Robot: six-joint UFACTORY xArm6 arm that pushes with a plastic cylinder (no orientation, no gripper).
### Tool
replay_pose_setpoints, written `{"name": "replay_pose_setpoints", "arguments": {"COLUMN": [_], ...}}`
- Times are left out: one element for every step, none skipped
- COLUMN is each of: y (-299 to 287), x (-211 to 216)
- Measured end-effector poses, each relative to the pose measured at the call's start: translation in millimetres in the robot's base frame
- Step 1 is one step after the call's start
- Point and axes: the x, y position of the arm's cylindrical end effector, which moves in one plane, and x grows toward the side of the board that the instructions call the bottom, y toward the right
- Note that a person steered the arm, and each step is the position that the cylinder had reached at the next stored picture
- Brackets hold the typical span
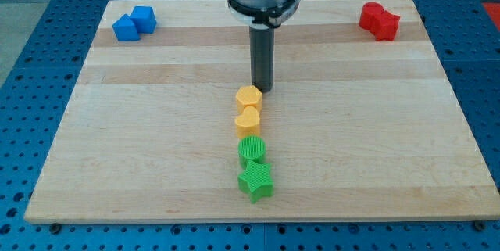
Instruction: Point at the blue triangle
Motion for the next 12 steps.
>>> {"name": "replay_pose_setpoints", "arguments": {"y": [0.0,-2.8,-12.7,-39.0,-63.3,-84.6,-106.4,-124.2,-139.1,-157.2,-195.5,-241.7], "x": [-60.1,-119.0,-169.6,-205.6,-214.7,-215.1,-216.5,-216.4,-216.9,-217.4,-217.6,-217.1]}}
